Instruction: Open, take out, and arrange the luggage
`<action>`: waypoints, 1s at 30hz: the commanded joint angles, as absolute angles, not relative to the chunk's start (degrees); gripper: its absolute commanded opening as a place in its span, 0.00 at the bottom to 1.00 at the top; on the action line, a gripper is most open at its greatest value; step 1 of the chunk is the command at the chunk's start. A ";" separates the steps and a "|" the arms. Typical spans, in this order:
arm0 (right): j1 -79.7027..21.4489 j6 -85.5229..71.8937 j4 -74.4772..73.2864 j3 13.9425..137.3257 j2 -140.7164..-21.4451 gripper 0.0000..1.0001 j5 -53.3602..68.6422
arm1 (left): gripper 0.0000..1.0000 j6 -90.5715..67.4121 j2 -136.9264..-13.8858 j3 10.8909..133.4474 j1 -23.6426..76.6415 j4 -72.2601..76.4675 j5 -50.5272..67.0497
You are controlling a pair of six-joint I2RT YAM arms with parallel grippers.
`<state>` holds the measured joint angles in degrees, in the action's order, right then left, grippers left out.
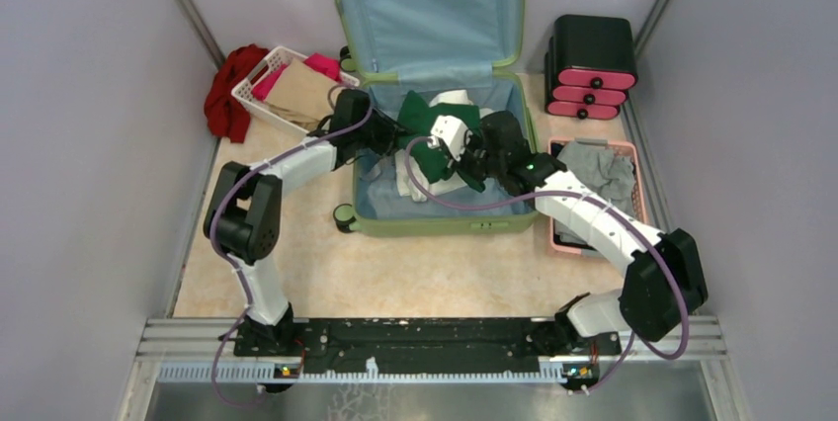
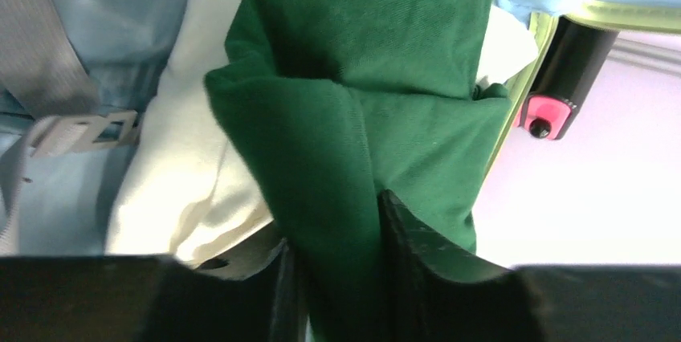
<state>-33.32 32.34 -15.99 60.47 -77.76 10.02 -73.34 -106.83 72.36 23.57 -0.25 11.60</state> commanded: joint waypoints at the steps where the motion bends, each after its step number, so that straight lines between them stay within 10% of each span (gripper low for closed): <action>1: -32.37 34.33 -17.59 65.05 -74.28 0.00 13.79 | 0.29 -72.14 -106.18 73.91 22.59 -0.66 8.55; 7: -30.98 34.18 -21.18 68.27 -72.75 0.00 14.33 | 0.00 -66.69 -104.72 78.20 22.59 -0.41 10.88; 30: -13.45 36.38 -37.49 73.85 -56.80 0.00 9.43 | 0.00 -58.68 -115.39 107.69 36.55 4.81 15.77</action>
